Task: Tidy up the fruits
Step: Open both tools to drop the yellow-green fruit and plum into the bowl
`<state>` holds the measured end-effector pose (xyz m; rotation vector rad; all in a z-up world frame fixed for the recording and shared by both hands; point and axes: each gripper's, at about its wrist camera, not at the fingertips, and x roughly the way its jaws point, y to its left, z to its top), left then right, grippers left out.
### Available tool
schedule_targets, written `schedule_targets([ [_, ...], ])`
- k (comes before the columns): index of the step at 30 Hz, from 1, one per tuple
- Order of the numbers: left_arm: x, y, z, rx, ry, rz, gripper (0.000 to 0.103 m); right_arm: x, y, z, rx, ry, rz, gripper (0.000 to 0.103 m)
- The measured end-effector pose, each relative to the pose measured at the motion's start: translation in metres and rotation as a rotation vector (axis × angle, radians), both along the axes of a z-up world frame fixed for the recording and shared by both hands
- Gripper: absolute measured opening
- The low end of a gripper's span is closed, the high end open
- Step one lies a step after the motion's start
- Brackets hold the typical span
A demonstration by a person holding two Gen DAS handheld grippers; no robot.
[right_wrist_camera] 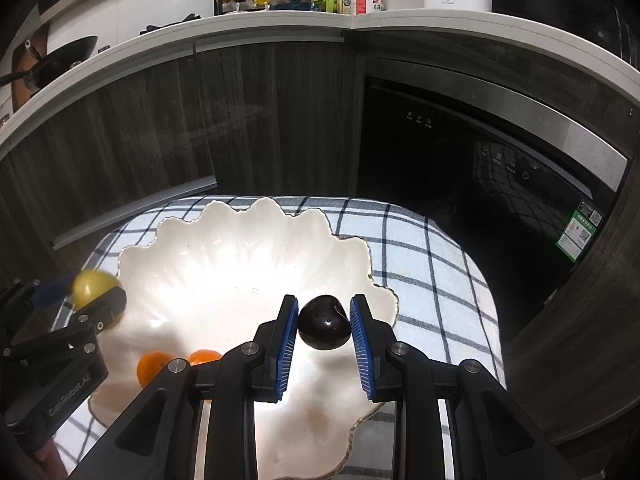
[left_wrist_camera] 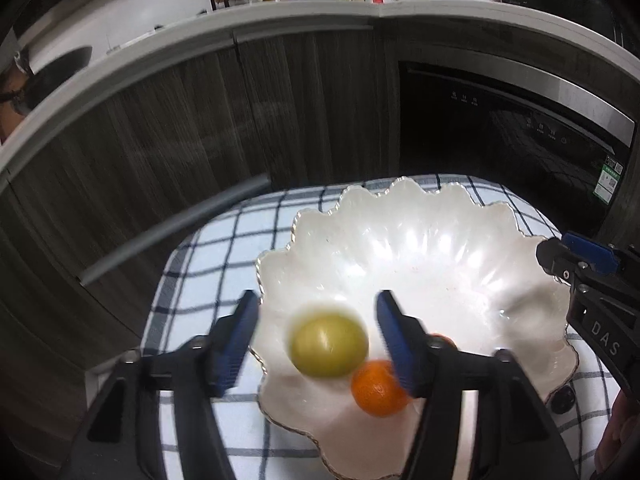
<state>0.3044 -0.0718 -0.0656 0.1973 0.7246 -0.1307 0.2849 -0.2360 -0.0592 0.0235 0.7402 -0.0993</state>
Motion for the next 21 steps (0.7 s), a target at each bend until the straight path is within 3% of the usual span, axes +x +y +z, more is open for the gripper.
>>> schedule_targets([
  [2,0.000,0.002,0.003,-0.003,-0.007,0.004,0.068,0.002,-0.001,-0.001,-0.006,0.007,-0.013,0.038],
  [4,0.001,0.003,0.005,-0.006,-0.008,0.007,0.070,0.000,-0.003,0.000,-0.004,0.000,-0.028,0.056],
  [7,0.000,0.005,0.008,-0.009,-0.017,0.010,0.076,-0.002,-0.006,0.002,-0.009,-0.009,-0.049,0.072],
  [10,-0.001,0.007,0.010,-0.020,-0.019,0.012,0.083,-0.004,-0.006,0.005,-0.012,-0.020,-0.054,0.074],
  [21,-0.012,0.010,0.021,-0.032,-0.034,0.023,0.084,-0.015,-0.003,0.018,-0.008,-0.043,-0.051,0.075],
])
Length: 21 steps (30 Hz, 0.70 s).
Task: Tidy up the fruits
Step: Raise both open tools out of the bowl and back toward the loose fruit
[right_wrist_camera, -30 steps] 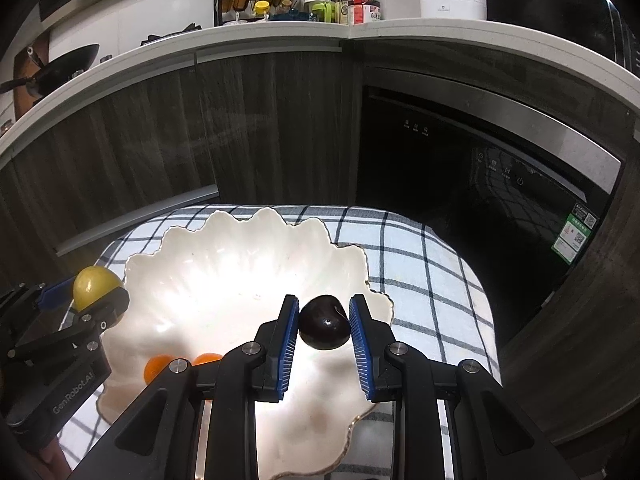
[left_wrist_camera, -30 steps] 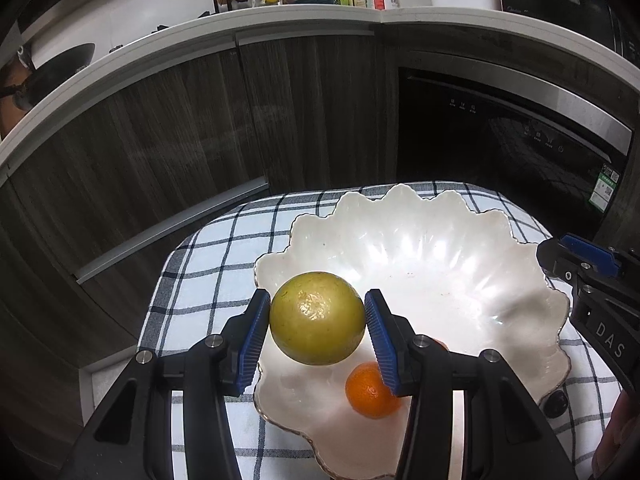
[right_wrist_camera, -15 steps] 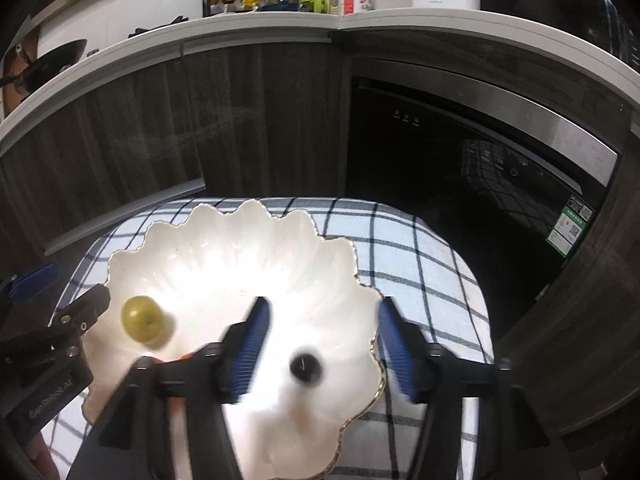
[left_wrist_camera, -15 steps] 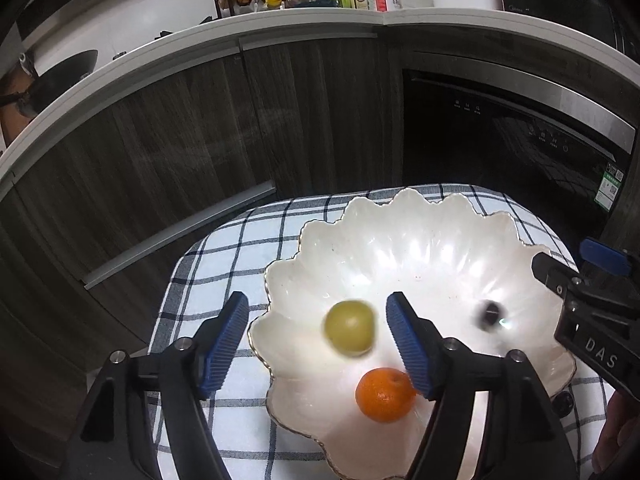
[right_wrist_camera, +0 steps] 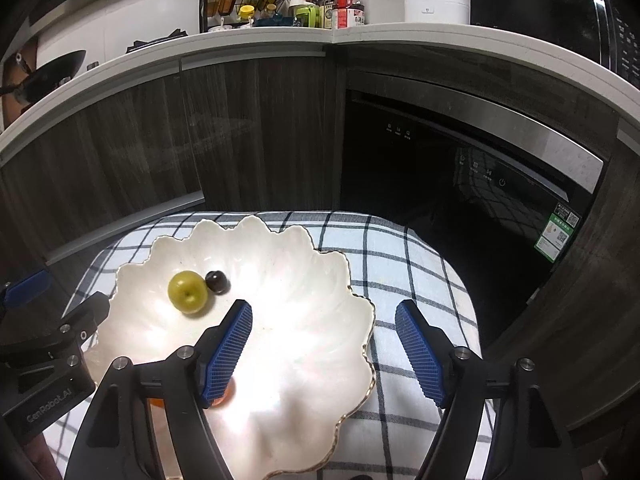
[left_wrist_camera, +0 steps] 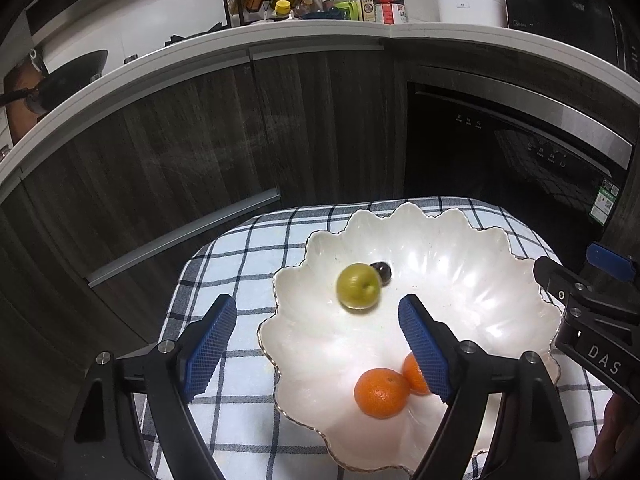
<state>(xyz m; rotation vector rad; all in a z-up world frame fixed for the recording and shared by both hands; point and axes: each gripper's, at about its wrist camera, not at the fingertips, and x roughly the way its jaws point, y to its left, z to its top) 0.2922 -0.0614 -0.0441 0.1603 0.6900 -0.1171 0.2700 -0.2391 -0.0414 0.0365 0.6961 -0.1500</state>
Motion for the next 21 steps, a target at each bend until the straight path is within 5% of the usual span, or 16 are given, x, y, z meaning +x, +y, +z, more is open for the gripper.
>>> schedule_targets([
  [21,-0.030,0.008,0.015,-0.015,-0.019,0.009,0.084,-0.029,0.008,0.021,-0.018,-0.040,0.002,0.075],
])
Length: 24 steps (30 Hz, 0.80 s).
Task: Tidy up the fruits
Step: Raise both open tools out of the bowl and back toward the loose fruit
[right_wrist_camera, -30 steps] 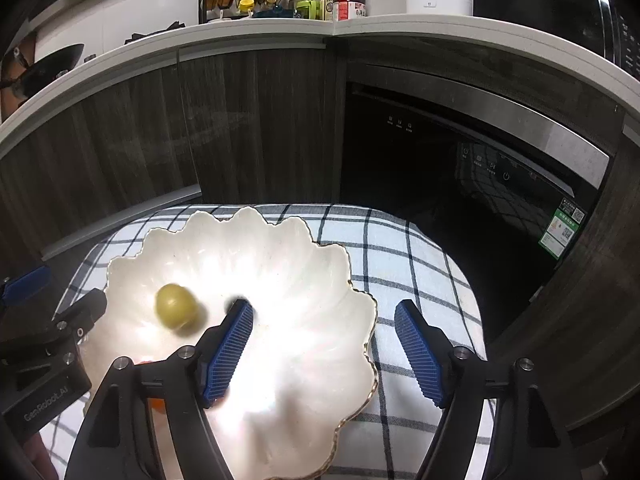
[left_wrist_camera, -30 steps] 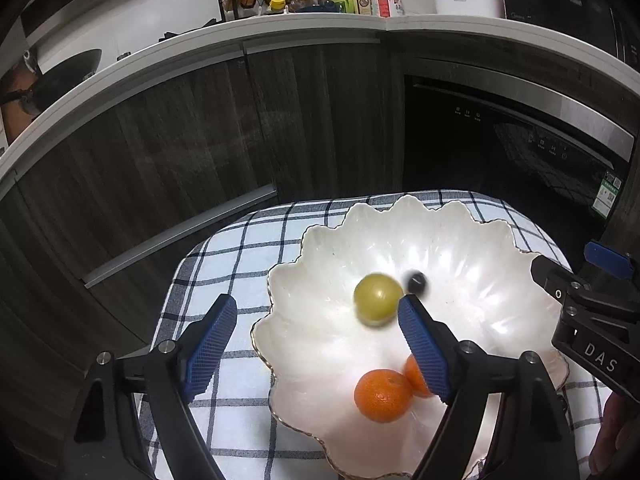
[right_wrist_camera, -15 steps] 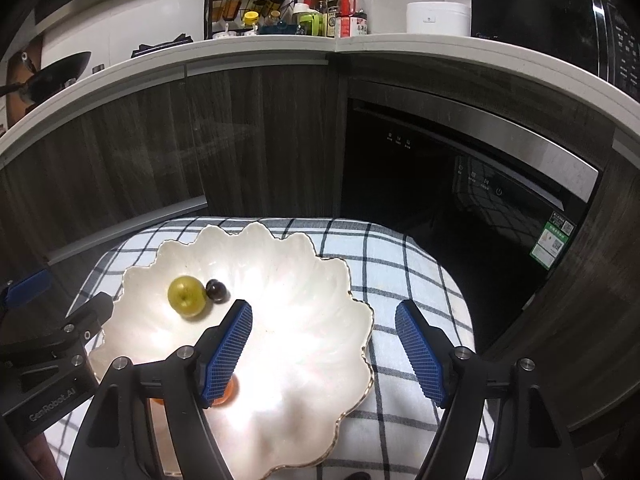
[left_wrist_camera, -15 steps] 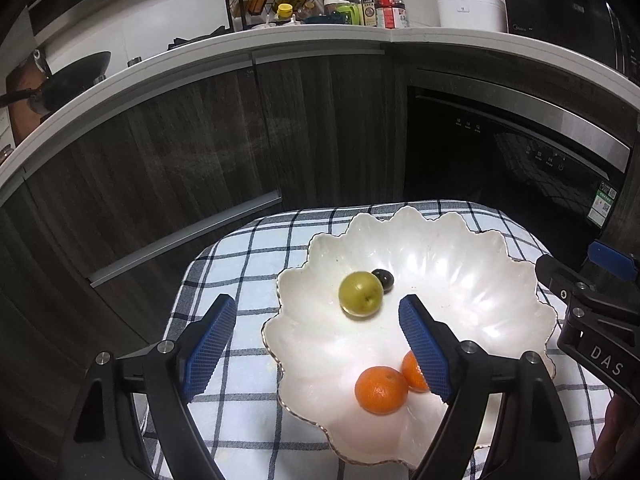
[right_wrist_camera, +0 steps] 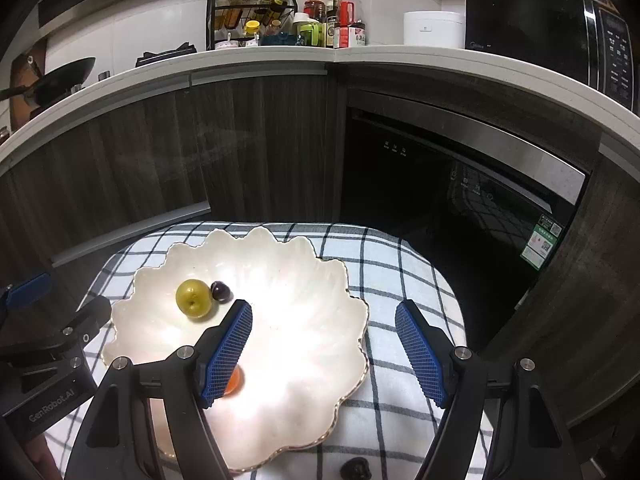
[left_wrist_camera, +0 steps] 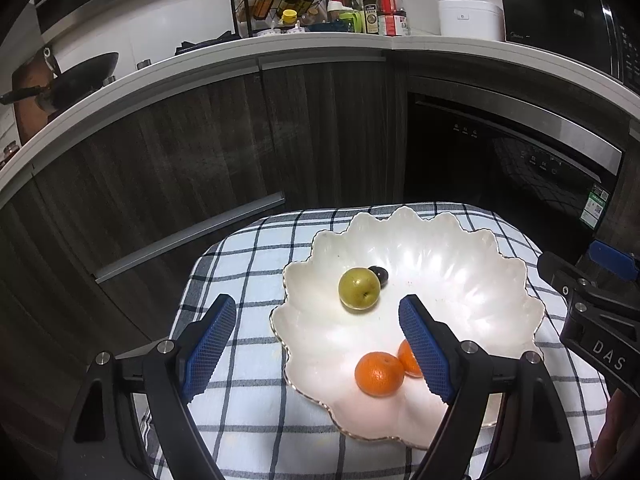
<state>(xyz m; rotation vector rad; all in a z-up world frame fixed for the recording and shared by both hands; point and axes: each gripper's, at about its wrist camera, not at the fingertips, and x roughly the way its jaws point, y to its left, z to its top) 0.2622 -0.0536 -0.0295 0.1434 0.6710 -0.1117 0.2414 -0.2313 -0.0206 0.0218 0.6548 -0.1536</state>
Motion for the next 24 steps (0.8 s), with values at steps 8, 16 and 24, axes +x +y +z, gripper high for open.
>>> schedule_targets([
  [8,-0.012,0.004,0.000,-0.019,0.007,0.011,0.084,-0.012,0.000,-0.001,0.006,0.001,-0.006,0.075],
  [16,-0.029,0.007,0.001,-0.027,0.010,0.002,0.084,-0.026,0.001,-0.002,0.002,0.002,-0.003,0.075],
  [24,-0.042,0.009,-0.001,-0.017,0.011,0.001,0.084,-0.040,0.003,-0.006,-0.001,0.010,0.000,0.075],
])
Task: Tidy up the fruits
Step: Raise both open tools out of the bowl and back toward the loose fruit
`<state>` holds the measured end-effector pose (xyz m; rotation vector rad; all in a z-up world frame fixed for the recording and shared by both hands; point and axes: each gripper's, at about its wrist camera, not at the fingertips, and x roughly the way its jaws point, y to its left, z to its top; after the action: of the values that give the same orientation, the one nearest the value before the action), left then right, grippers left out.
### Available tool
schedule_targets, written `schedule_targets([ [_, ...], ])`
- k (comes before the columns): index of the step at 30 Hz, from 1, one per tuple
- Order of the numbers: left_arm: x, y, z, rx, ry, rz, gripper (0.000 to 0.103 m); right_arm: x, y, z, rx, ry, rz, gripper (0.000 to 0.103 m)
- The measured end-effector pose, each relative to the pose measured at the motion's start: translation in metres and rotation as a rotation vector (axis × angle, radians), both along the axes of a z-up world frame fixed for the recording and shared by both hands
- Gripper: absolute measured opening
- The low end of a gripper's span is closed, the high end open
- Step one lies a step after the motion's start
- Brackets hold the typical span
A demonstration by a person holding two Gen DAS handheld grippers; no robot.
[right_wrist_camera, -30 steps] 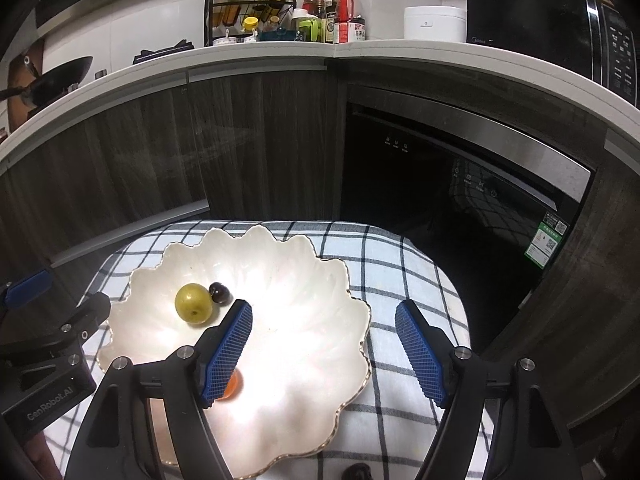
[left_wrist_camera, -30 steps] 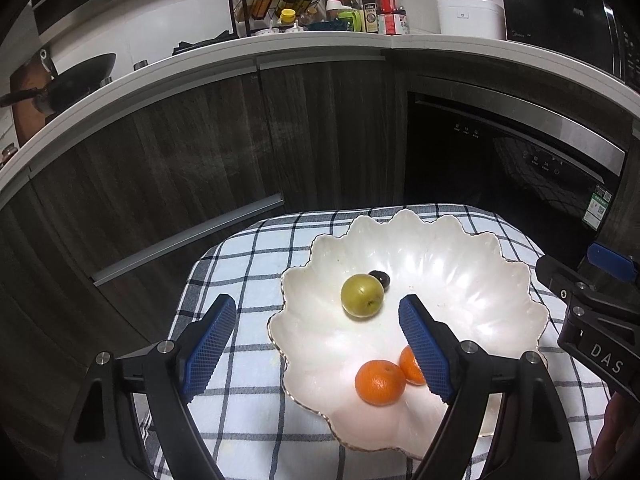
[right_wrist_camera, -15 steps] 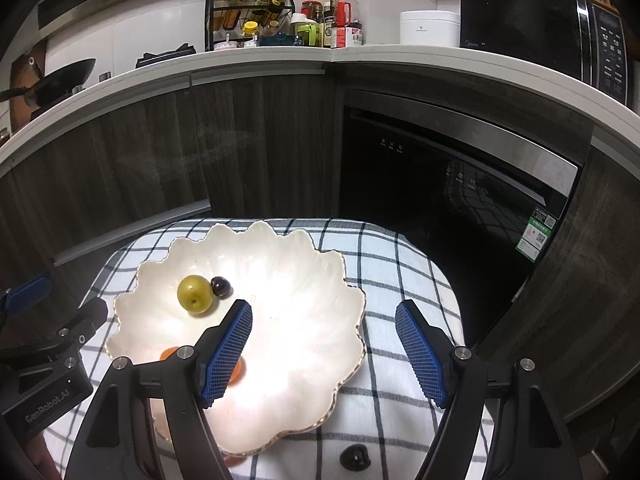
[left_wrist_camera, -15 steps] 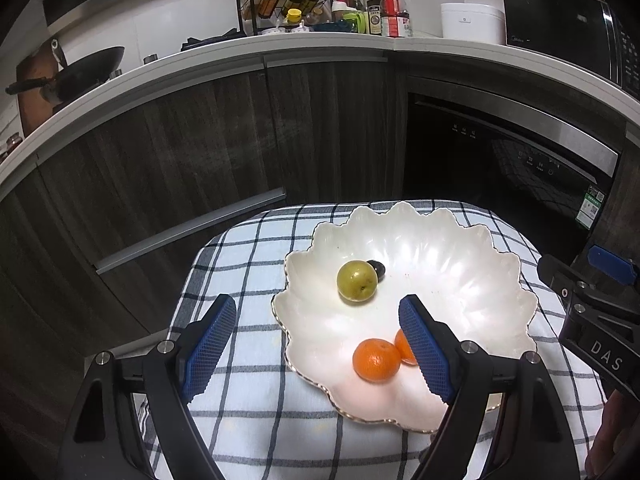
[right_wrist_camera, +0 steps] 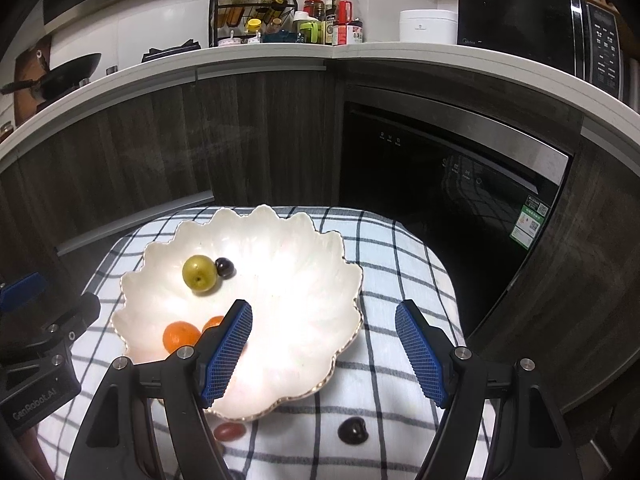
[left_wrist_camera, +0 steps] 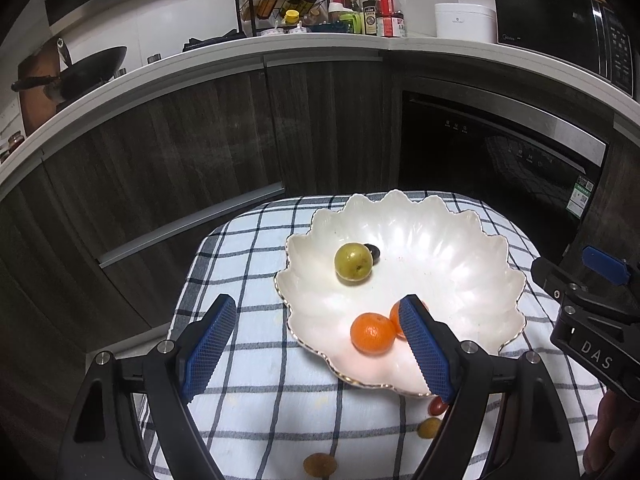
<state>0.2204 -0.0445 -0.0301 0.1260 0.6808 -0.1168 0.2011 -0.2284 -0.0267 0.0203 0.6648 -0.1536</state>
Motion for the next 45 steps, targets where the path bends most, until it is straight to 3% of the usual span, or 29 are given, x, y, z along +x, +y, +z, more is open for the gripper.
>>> schedule_targets([
  [16,-0.029,0.001,-0.014,0.018,0.015,-0.016,0.084,-0.027,0.001,-0.007,0.005,-0.001,-0.011,0.075],
  [45,-0.059,-0.030,-0.047,0.032,0.047,-0.080,0.084,-0.063,-0.019,-0.051,-0.005,0.074,-0.007,0.075],
])
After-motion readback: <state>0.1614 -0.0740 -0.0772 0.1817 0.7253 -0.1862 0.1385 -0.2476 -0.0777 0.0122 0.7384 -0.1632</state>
